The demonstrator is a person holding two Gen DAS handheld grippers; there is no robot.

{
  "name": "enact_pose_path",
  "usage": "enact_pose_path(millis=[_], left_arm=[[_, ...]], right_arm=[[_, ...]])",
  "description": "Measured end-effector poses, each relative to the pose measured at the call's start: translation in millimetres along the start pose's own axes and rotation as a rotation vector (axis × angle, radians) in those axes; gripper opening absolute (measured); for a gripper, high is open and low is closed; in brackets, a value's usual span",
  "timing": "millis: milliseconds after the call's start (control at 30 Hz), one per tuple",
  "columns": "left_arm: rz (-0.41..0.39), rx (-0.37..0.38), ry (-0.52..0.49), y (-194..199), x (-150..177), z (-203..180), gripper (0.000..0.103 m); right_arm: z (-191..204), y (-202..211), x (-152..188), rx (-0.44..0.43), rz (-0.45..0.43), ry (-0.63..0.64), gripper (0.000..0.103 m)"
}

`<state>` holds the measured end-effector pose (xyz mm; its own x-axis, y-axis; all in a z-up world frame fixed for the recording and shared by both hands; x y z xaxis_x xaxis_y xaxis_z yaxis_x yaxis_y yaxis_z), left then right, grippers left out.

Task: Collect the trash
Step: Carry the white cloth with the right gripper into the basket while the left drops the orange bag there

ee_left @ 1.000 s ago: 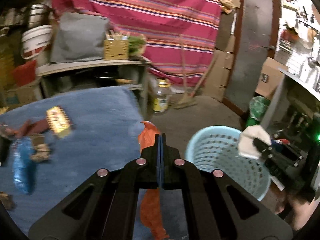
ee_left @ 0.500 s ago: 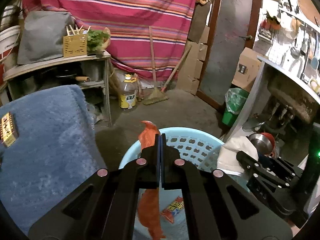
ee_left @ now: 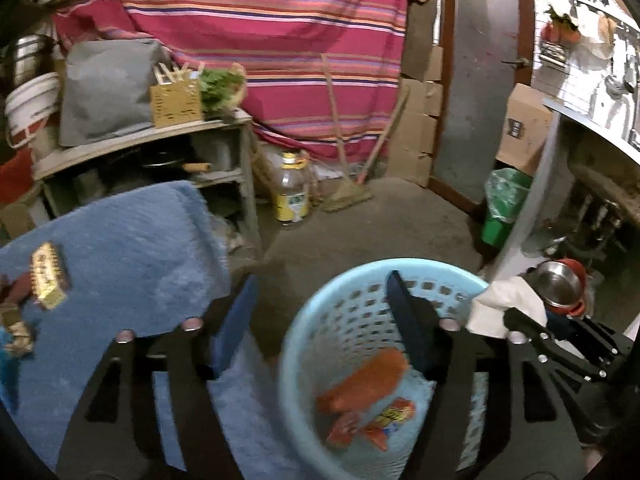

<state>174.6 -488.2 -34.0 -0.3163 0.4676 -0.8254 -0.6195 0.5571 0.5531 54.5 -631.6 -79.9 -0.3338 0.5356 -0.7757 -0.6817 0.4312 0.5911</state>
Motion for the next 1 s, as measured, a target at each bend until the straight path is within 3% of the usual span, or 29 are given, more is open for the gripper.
enact_pose_path(millis=[33, 133, 267, 367, 500, 600, 700, 1000], left_arm=[[-0.006, -0.026, -0.002, 6.8, 0.7, 7.6, 0.084], [-0.032, -0.082, -0.010, 26.8, 4.2, 27.1, 0.093], [-0.044, -0.126, -0.009, 52.8, 11.4, 55.0, 0.097], [-0.037, -0.158, -0.002, 69.9, 22.6, 76.3, 0.097], [-0.031, -0.220, -0.007, 97.2, 42.5, 106.8, 0.097], [-0.039, -0.278, 0.008, 121.4, 60.8, 133.7, 0.097], [-0.039, -0.311, 0.034, 142.3, 84.0, 161.5, 0.097], [0.028, -0.387, 0.166, 179.1, 153.4, 250.4, 0.098]], right_arm=[[2.9, -0.6, 0.4, -0.004, 0.003, 0.003, 0.028], [14.4, -4.9, 3.1, -0.012, 0.020, 0.015, 0.028], [30.0, -14.6, 10.4, -0.001, 0.057, 0.039, 0.033], [36.8, -23.9, 18.1, 0.014, 0.106, 0.016, 0.069], [44.6, -25.8, 24.1, 0.056, 0.135, 0.004, 0.076], [57.5, -13.7, 23.7, 0.054, 0.105, 0.003, 0.078], [80.4, 1.5, 24.3, 0.009, 0.068, 0.012, 0.085], [181.5, 43.9, 46.2, -0.160, -0.003, 0.102, 0.087]])
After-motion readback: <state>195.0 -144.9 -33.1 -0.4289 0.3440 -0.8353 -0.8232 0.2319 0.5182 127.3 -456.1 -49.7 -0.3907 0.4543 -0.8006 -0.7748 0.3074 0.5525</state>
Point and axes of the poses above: each gripper's, at about its wrist camera, not at the fingertips, and y roughly against the way its jaws point, z to its left, x to its underside, the point moved 5 cm from there along -y, roughly the way its jaws point, and after that the axes turned 11 degrees about -y, right-handed, at the moved point
